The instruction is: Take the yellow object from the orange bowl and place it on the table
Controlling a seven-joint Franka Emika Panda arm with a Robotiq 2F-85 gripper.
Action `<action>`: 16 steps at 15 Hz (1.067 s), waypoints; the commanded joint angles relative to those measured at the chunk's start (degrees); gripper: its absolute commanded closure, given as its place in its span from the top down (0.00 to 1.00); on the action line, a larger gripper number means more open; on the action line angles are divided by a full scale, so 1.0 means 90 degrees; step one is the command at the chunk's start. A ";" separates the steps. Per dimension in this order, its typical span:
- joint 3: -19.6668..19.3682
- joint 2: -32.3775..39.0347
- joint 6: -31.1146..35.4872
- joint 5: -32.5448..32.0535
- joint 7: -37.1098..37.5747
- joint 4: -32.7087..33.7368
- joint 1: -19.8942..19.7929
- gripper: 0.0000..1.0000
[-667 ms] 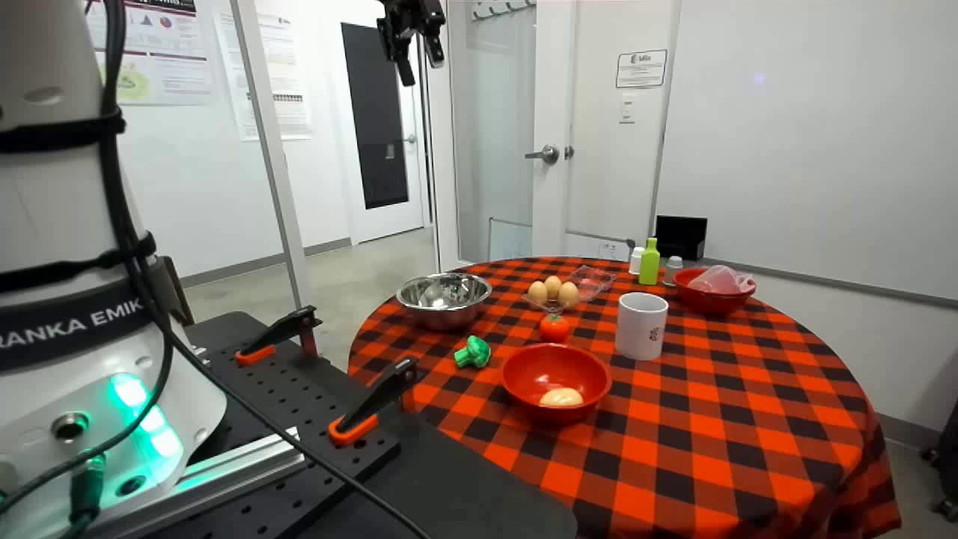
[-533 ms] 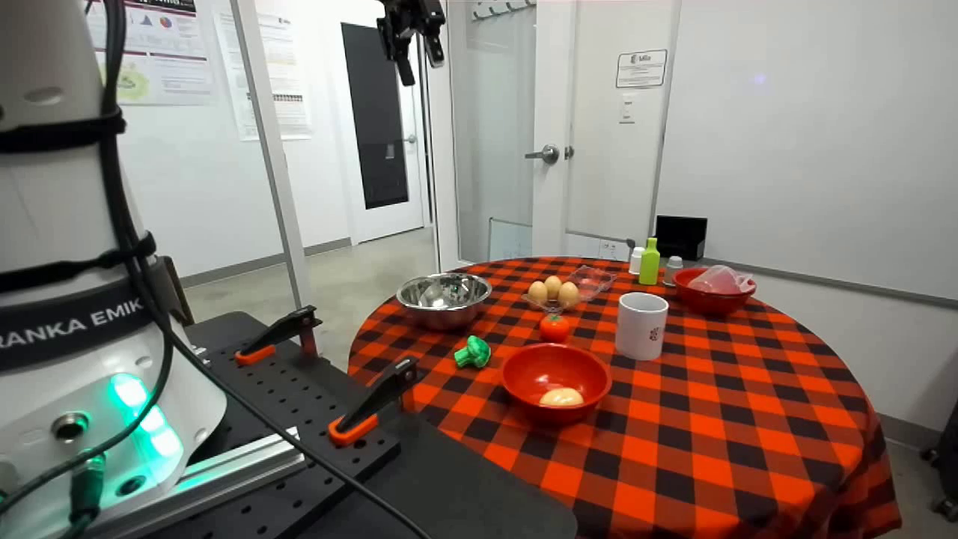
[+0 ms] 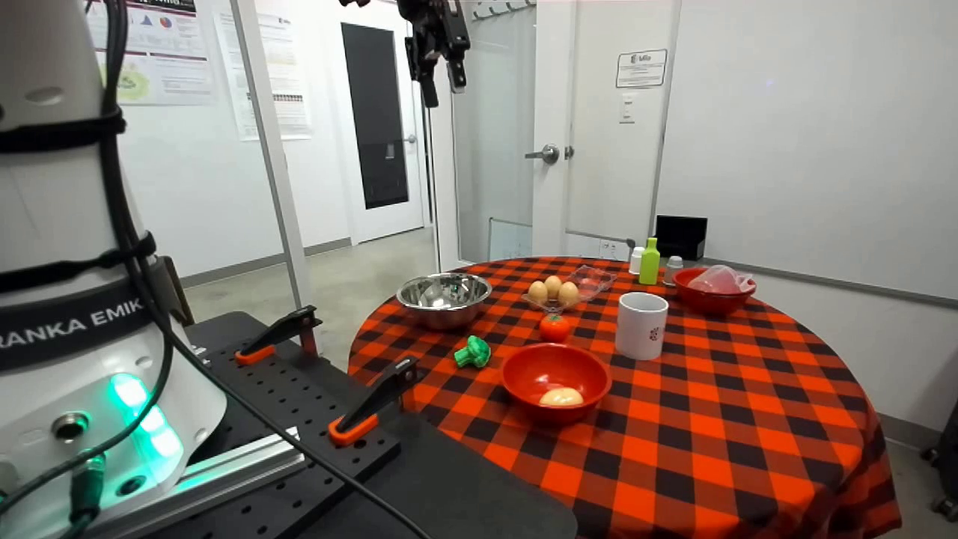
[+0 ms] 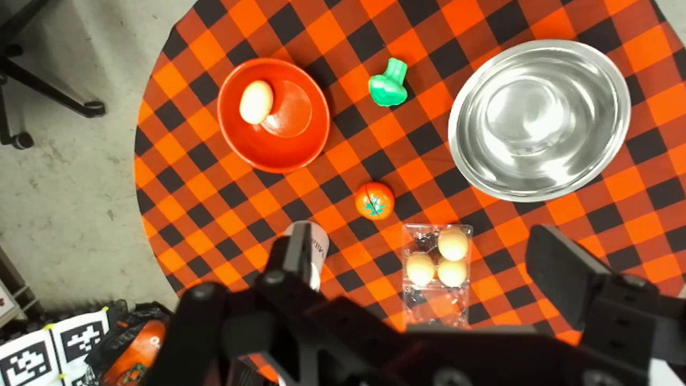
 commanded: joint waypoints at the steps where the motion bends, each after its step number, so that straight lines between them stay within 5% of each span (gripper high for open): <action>1: -0.0368 0.0478 0.0690 0.0057 0.0039 -0.0218 -0.0092 1.00; 11: -0.1343 0.2393 0.2286 0.0400 -0.0005 -0.0254 -0.0293 1.00; 16: -0.1763 0.3371 0.2775 0.1308 -0.0558 -0.0059 -0.0352 1.00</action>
